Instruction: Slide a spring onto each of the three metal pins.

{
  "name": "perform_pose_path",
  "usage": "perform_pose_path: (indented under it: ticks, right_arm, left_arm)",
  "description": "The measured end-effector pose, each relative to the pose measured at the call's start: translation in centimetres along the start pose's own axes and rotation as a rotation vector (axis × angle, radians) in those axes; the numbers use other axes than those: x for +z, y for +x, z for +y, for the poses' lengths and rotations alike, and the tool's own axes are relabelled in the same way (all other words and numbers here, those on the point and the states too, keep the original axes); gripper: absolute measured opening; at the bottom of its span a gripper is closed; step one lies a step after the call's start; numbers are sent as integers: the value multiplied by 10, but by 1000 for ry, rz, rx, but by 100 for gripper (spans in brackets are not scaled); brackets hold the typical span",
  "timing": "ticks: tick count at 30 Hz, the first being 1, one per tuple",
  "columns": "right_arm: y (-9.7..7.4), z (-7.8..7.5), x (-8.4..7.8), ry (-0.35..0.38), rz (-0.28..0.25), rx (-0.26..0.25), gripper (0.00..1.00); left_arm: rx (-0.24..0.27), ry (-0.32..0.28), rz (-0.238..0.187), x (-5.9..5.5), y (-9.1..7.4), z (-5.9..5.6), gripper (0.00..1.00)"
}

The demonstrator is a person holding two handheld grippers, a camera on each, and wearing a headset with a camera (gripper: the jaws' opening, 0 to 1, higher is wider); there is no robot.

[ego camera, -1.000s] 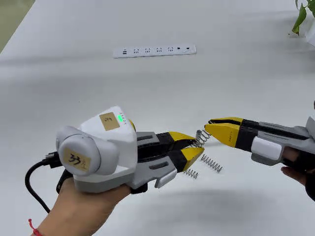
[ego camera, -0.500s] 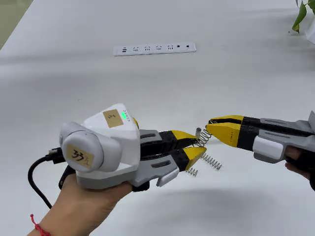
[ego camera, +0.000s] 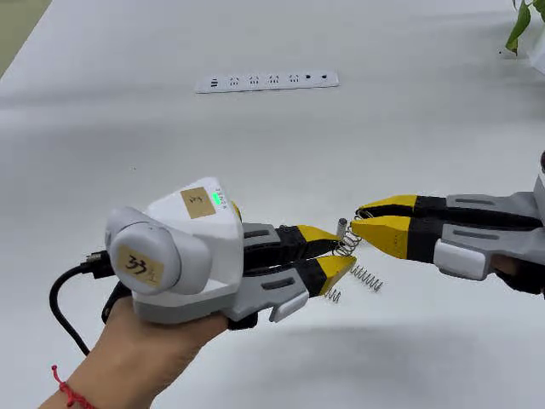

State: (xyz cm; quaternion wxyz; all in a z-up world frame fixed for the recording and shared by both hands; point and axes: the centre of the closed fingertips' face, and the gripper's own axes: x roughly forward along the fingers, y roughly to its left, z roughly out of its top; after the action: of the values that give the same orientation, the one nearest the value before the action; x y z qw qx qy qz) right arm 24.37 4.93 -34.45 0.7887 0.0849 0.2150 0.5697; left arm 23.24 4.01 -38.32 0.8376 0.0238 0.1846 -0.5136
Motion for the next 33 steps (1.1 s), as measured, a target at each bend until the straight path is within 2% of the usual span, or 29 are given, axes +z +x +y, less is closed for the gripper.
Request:
perform_pose_path:
  ticks: [8,21,33]
  right_arm:
    - [0,4,0,-67,35,6,11]
    - [1,7,-3,-164,97,9,11]
    - [1,9,-2,-196,116,11,11]
  left_arm:
    - [-2,25,26,-5,1,-1,13]
    - [-15,32,28,-5,3,-4,11]
    - [-16,33,23,-4,3,-3,11]
